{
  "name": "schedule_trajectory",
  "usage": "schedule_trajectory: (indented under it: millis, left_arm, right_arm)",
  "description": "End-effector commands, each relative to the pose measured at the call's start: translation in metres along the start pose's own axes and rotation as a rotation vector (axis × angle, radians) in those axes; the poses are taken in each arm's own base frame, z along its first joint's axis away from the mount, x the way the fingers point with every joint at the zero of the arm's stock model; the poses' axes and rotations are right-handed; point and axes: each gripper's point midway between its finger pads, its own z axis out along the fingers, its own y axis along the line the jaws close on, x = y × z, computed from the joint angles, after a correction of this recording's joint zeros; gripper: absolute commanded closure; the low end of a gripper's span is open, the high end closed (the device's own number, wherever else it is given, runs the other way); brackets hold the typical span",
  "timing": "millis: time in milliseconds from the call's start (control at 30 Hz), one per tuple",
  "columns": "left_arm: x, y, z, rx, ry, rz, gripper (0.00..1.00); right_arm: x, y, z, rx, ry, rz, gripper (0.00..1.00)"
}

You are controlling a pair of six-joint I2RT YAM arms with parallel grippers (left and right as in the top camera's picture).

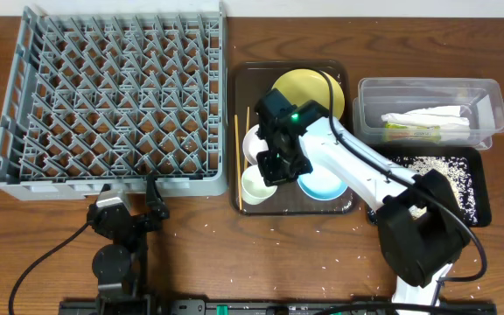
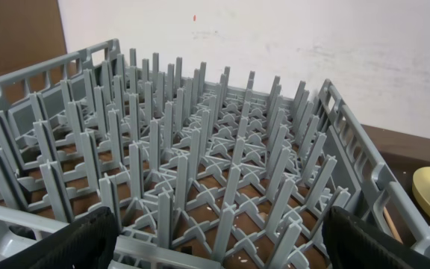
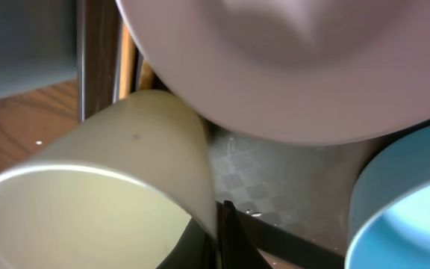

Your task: Sort waste into correct bins and load items into the dishwasher

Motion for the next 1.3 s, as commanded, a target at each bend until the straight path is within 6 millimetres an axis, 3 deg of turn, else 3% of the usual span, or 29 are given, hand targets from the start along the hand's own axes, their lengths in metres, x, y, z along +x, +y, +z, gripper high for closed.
schedule_trajectory:
  millis: [0, 300, 667, 767, 967, 1267]
  left_arm:
    - [0.018, 0.004, 0.002, -0.015, 0.043, 0.020, 0.12]
    - [0.018, 0.005, 0.002, -0.015, 0.043, 0.020, 0.12]
    - [0.018, 0.004, 0.002, -0.015, 0.043, 0.020, 0.12]
    - [0.018, 0.004, 0.002, -0.015, 0.043, 0.020, 0.12]
    - [0.017, 0.001, 0.002, 0.003, 0.041, 0.011, 0.12]
    - [0.013, -0.033, -0.003, 0.195, 0.054, -0.039, 0.12]
  right_arm:
    - [0.004, 0.000, 0.007, 0.021, 0.020, -0.020, 0.99]
    - [0.000, 0.002, -0.007, -0.033, -0.001, -0.020, 0.99]
    - [-0.016, -0.015, -0.088, -0.121, -0.208, 0.018, 0.99]
    - [-0.017, -0.020, -0.099, -0.125, -0.239, 0.026, 0.99]
    - [-0.020, -0.026, -0.101, -0.125, -0.248, 0.041, 0.99]
    - [-0.022, -0.026, -0.102, -0.127, -0.256, 0.039, 0.99]
